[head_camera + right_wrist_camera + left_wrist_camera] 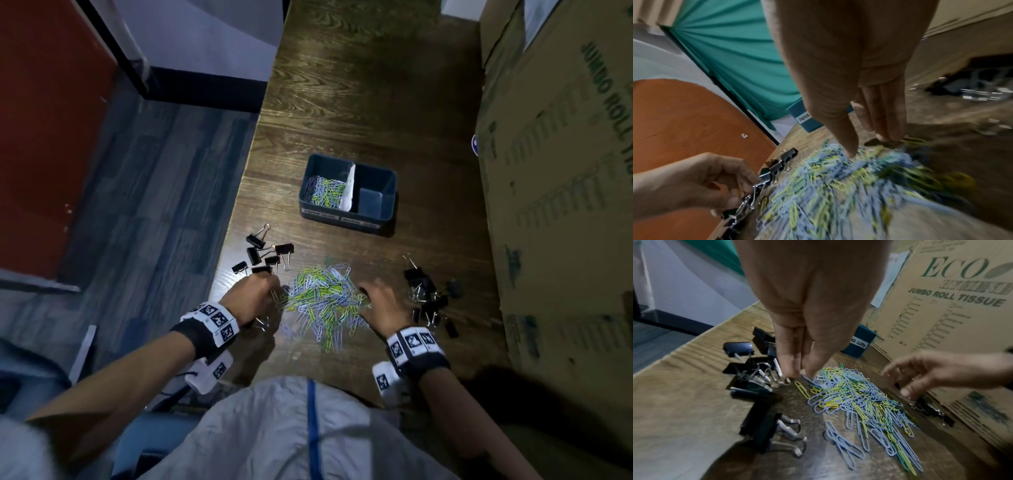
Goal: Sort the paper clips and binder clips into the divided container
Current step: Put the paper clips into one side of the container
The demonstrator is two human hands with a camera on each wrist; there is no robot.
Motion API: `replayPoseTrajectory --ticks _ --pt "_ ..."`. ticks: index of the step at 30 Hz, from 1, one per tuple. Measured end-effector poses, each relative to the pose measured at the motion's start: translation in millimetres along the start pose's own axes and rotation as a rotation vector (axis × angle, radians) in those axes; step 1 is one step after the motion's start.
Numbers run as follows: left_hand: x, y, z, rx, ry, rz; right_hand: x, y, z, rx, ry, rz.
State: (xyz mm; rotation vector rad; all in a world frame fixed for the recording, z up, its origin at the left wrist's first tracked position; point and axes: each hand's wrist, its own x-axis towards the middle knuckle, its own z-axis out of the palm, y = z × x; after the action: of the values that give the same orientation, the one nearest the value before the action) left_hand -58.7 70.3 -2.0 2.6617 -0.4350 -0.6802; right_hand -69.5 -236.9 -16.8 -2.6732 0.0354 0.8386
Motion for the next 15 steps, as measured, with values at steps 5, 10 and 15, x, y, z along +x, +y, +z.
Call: replayPoseTrajectory --ticks 5,10,15 --pt "0 -5 4 0.023 -0.047 -0.065 -25 26 21 -0.024 0.158 0.089" --pt "13 24 22 0.065 -0.057 -0.080 -24 2 20 -0.003 0.107 0.117" --pt "24 59 42 -0.083 -0.029 -0.101 -10 -33 18 0.073 0.092 0.123"
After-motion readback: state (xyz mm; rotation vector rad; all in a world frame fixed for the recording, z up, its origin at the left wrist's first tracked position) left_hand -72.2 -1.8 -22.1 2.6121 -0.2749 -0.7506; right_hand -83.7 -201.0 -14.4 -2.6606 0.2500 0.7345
